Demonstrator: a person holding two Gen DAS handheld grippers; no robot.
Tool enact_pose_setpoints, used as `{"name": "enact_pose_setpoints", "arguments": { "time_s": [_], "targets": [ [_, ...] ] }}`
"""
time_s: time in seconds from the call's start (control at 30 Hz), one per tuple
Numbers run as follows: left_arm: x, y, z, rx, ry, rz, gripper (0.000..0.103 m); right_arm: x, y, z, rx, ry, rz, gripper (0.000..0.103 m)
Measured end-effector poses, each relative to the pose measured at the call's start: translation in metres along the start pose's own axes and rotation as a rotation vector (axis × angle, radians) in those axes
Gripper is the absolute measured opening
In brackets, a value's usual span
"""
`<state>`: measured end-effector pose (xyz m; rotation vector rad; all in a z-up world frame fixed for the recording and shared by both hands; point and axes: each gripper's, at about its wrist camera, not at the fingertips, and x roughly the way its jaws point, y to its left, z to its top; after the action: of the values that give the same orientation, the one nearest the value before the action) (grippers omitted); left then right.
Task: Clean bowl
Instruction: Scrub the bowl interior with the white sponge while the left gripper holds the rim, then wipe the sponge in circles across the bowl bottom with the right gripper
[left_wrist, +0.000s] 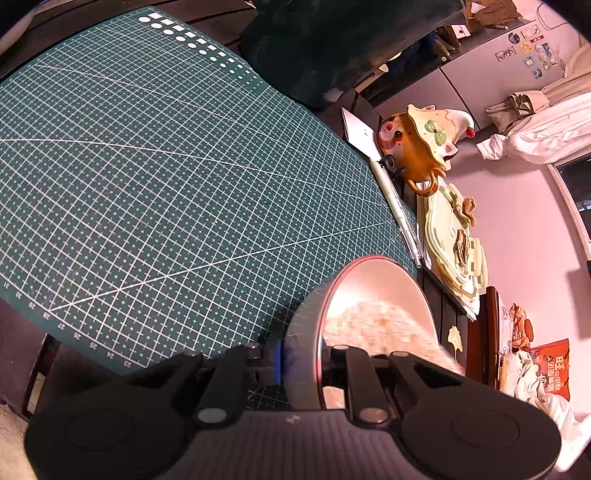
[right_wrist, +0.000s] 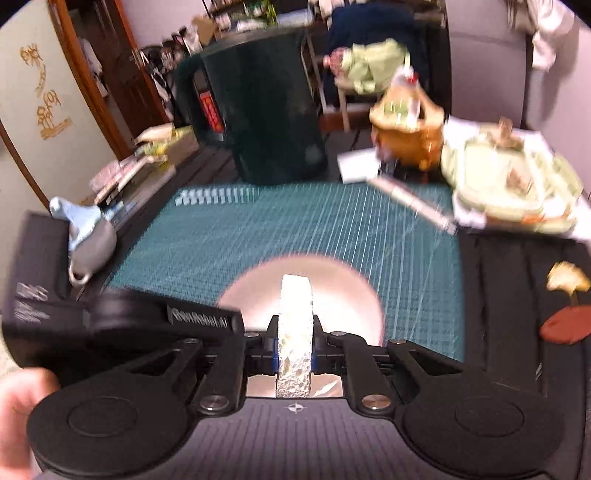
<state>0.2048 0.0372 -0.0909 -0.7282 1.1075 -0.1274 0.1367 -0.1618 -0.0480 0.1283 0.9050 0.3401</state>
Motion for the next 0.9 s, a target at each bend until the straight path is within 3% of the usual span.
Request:
{"name": "enact_pose_setpoints", "arguments": {
  "time_s": [0.1, 0.17, 0.47, 0.57, 0.77, 0.9],
  "targets": [
    [-0.001, 0.001, 0.0, -0.001, 0.001, -0.002, 0.016, 0.008, -0.001, -0.003, -0.007, 0.004, -0.033, 0.012],
    [-0.001, 0.001, 0.0, 0.001, 0.001, -0.001, 0.016, 0.006, 0.003, -0.002, -0.042, -0.017, -0.1, 0.012],
    [-0.001, 0.001, 0.002, -0.001, 0.003, -0.002, 0.016, -0.027, 0.036, -0.006, -0.302, -0.207, -0.336, 0.012],
    [-0.001, 0.001, 0.002, -0.002, 0.002, -0.002, 0.016, -0.037, 0.03, 0.0, -0.269, -0.221, -0.313, 0.012],
    [-0.001, 0.001, 0.003, -0.001, 0.004, 0.0, 0.016, -0.018, 0.015, 0.001, -0.134, -0.097, -0.096, 0.012],
    [0.0, 0.001, 0.004, -0.001, 0.004, 0.0, 0.016, 0.003, 0.014, -0.004, -0.113, -0.035, -0.083, 0.012]
  ]
}}
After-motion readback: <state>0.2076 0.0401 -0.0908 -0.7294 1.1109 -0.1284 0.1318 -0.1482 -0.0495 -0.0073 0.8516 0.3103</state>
